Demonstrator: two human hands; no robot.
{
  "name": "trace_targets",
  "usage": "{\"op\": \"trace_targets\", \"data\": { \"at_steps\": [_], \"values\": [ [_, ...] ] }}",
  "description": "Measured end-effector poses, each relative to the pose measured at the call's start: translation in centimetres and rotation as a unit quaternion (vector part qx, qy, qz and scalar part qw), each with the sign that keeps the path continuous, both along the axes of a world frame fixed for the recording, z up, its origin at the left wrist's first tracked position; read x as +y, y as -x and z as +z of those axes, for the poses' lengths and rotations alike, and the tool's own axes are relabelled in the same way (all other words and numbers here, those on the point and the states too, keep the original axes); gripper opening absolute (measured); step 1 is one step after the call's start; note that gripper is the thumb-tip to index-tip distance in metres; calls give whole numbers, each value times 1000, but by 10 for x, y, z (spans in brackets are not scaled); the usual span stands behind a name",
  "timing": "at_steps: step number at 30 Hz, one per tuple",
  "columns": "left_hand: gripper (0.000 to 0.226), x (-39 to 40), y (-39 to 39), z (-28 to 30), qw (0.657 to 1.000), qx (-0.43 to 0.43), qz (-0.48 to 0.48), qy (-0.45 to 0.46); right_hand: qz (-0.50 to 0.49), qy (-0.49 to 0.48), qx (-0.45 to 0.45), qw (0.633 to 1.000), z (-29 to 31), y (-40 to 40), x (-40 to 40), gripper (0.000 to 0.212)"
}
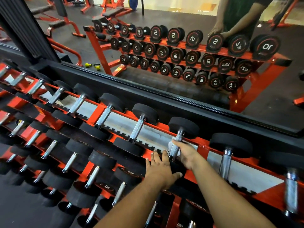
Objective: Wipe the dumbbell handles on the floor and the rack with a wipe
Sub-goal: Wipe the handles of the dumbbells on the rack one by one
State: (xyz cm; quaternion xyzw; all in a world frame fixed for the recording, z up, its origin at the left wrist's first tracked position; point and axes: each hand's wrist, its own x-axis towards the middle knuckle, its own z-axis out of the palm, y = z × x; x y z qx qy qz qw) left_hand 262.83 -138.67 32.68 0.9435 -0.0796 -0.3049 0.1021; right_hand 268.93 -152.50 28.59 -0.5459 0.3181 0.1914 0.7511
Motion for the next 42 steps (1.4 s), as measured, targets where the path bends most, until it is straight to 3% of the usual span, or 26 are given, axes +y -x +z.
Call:
{"op": "trace_targets", "data": {
  "at_steps": [3, 6, 10, 13, 14, 16, 18, 20, 21, 23, 25, 26, 28, 33, 36, 38, 42],
  "values": [
    [111, 0, 0, 0, 1000, -1, -1, 2, -90, -32, -31, 995, 3, -18, -8, 44],
    [110, 0, 0, 1, 1000, -1, -5, -4, -56, -6, -26, 998, 5, -12, -4, 53],
    [110, 1, -1, -2, 1000, 0, -2, 1, 98, 127, 9, 987, -7, 20, -4, 30],
    [111, 1, 0, -5, 1000, 0, 0, 6, 59, 294, -58, 952, -8, 20, -6, 17],
    [111, 0, 0, -5, 1000, -1, 0, 7, 57, 370, -101, 922, -5, 19, -6, 19],
    [112, 1, 0, -6, 1000, -1, 1, 10, 116, 519, -196, 824, 5, 20, -5, 35],
    [112, 1, 0, -6, 1000, -2, 5, 12, 277, 618, -281, 680, 6, 20, -9, 51],
    [112, 1, 1, -6, 1000, -4, 5, 14, 437, 652, -371, 497, -2, 18, -20, 60],
    [112, 1, 1, -6, 1000, -7, 5, 15, 488, 647, -385, 442, 0, 15, -28, 62],
    [112, 1, 0, -6, 1000, -6, 1, 10, 520, 665, -375, 383, 10, 9, -43, 68],
    [112, 0, -1, -5, 1000, -3, -1, 5, 491, 722, -341, 348, 18, 4, -49, 71],
    [112, 1, -1, -5, 1000, -2, -1, 4, 471, 744, -323, 346, 19, 4, -46, 72],
    [112, 1, -2, -6, 1000, -3, 2, 4, 450, 745, -318, 376, 10, 8, -34, 72],
    [112, 0, -1, -10, 1000, -4, 3, 11, 481, 626, -399, 465, 2, 17, -29, 48],
    [112, 0, -2, -10, 1000, -3, 7, 12, 531, 575, -412, 467, 7, 20, -28, 50],
    [112, 0, -2, -10, 1000, -4, 8, 11, 543, 563, -396, 481, 8, 27, -28, 54],
    [113, 1, 2, -12, 1000, -19, 8, 16, 516, 569, -337, 544, 11, 50, -34, 51]
  ]
}}
